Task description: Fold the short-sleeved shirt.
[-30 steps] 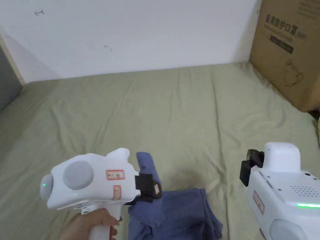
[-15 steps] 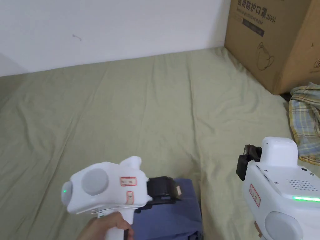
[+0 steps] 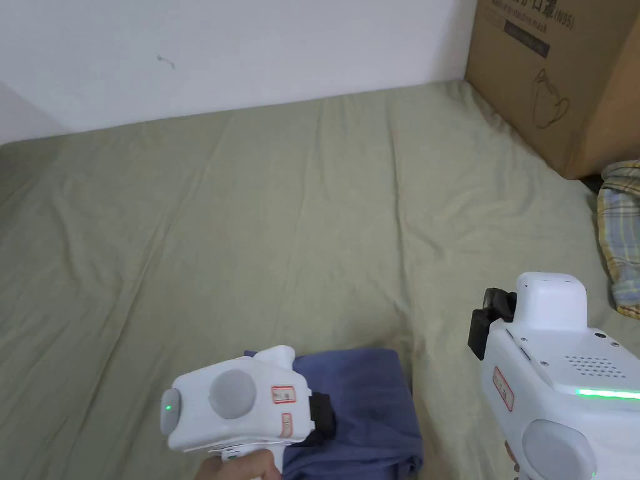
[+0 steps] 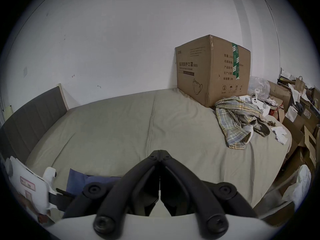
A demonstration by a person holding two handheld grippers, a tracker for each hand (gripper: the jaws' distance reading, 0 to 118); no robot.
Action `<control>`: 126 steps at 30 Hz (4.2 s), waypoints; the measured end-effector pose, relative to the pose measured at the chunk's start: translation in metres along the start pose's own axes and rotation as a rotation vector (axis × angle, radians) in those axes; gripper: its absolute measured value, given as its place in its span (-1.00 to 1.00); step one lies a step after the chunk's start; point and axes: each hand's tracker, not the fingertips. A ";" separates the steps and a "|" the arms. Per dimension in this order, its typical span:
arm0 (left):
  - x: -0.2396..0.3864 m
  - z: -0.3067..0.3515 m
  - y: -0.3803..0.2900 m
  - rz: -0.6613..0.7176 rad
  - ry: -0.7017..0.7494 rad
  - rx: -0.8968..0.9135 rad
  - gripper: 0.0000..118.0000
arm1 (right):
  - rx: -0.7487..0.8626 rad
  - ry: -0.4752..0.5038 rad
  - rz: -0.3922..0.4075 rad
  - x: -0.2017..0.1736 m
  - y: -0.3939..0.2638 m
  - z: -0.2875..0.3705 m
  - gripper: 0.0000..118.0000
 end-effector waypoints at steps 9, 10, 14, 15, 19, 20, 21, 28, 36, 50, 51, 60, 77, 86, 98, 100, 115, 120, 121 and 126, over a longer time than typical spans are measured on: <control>0.051 -0.019 -0.005 -0.118 -0.031 -0.037 -1.00 | -0.010 -0.013 -0.002 0.005 -0.002 0.002 -0.99; 0.054 -0.024 -0.006 -0.136 -0.053 -0.056 -1.00 | -0.011 -0.013 -0.002 0.006 -0.002 0.002 -0.99; 0.064 -0.039 -0.011 -0.131 -0.116 -0.105 -1.00 | -0.016 -0.016 -0.002 0.005 -0.002 0.006 -0.99; 0.066 -0.041 -0.012 -0.132 -0.118 -0.113 -1.00 | -0.017 -0.016 -0.002 0.004 -0.002 0.007 -0.99; 0.062 -0.028 -0.014 -0.149 -0.212 -0.105 -1.00 | -0.019 0.006 0.020 -0.001 0.005 0.014 -0.99; 0.056 -0.019 -0.014 -0.139 -0.256 -0.088 -1.00 | -0.019 0.015 0.029 -0.003 0.008 0.016 -0.98; 0.049 -0.008 -0.013 -0.129 -0.280 -0.066 -1.00 | -0.019 0.027 0.031 -0.005 0.012 0.018 -0.99; -0.029 0.091 -0.018 -0.073 -0.340 0.158 -1.00 | -0.103 0.240 0.044 -0.045 0.044 0.020 -0.99; -0.125 0.137 -0.053 0.086 -0.373 0.263 -1.00 | -0.579 0.387 0.099 -0.116 0.001 -0.060 -0.99; -0.175 0.113 -0.055 0.186 -0.523 0.224 -0.05 | -0.762 0.336 0.093 -0.123 -0.050 -0.092 -0.99; -0.176 0.107 -0.050 0.190 -0.543 0.206 0.13 | -0.759 0.335 0.093 -0.124 -0.051 -0.092 -0.99; -0.184 0.035 -0.001 0.225 -0.637 0.122 0.71 | -0.749 0.340 0.087 -0.122 -0.053 -0.091 -0.99; -0.210 0.015 0.004 0.306 -0.607 0.049 -0.04 | -0.761 0.376 0.009 -0.112 -0.055 -0.096 -0.99; -0.181 0.021 0.019 0.184 -0.466 0.025 0.14 | -0.760 0.382 0.002 -0.109 -0.056 -0.097 -0.99; -0.170 -0.002 0.019 0.242 -0.548 -0.013 -0.39 | -0.764 0.383 -0.021 -0.108 -0.056 -0.098 -0.99; -0.171 0.000 0.017 0.241 -0.524 -0.015 -0.41 | -0.758 0.392 -0.044 -0.108 -0.053 -0.097 -0.99; -0.269 0.115 0.021 0.192 -0.195 0.053 -0.43 | -0.324 0.361 0.046 -0.146 0.027 -0.042 -0.99; -0.324 0.178 0.028 0.143 0.045 0.073 -0.43 | -0.160 0.331 0.064 -0.173 0.042 -0.021 -0.99; -0.336 0.190 0.030 0.130 0.114 0.072 -0.44 | -0.121 0.325 0.061 -0.178 0.043 -0.016 -0.99; -0.384 0.231 0.041 0.017 0.596 0.047 -0.44 | -0.084 0.319 0.084 -0.202 0.043 -0.006 -0.99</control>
